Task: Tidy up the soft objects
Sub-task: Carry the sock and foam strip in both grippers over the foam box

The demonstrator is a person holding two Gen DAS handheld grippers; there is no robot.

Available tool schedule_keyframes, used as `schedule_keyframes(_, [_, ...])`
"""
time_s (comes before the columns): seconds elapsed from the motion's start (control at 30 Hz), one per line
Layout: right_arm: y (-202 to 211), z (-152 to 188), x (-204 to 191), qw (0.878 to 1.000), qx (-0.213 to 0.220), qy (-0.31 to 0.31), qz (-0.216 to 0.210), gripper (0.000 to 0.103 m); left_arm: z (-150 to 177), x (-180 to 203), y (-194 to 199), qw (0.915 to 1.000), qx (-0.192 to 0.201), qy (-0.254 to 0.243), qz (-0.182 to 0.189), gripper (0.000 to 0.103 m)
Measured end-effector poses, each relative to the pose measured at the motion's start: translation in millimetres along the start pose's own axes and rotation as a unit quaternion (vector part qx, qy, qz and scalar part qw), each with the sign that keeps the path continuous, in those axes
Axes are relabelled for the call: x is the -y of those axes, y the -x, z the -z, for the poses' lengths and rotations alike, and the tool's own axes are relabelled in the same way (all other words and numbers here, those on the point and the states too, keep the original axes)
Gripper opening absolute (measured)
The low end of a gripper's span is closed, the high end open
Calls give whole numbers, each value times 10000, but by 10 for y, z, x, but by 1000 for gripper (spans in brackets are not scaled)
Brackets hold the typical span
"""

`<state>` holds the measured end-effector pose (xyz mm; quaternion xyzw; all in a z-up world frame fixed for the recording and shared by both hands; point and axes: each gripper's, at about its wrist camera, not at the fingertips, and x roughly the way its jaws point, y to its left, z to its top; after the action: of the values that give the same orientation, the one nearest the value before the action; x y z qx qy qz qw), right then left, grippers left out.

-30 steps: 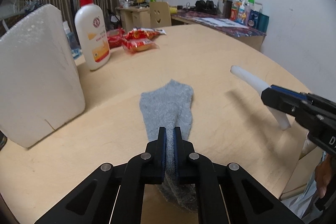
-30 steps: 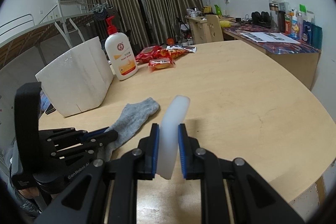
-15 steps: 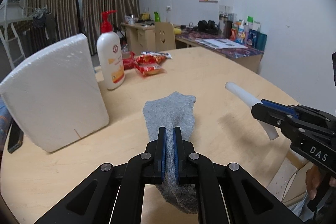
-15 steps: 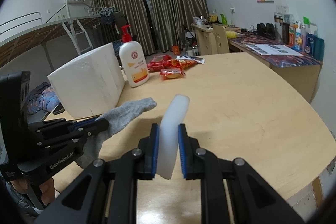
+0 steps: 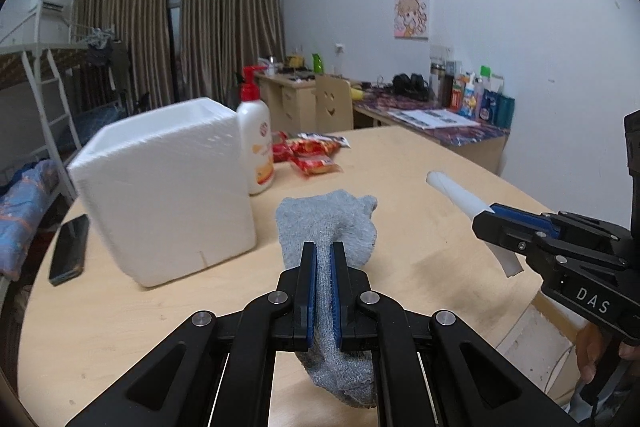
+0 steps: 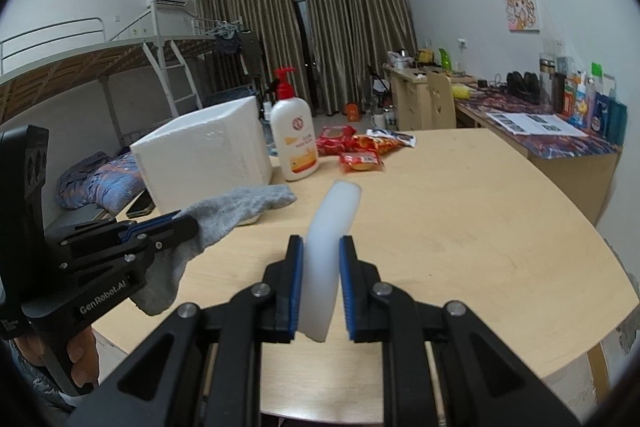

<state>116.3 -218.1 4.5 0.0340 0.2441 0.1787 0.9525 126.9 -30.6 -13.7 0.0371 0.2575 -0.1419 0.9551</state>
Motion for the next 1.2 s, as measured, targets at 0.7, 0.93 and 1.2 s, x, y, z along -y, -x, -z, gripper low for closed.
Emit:
schedule_keyframes(0.7, [36,-139,-617,9951,265,604,-732,21,69,-416,776,9946,677,276,-731,7])
schedule_keyframes(0.93, [7,-164,-833,9914,293,796,-1000,21,97,-558,958,9912,817,389,-969,7])
schedule_keyframes(1.2, [-62,-204,-951,9874,301,940,-1233,21,97,-678,1089,9876,916,509,-1167,7])
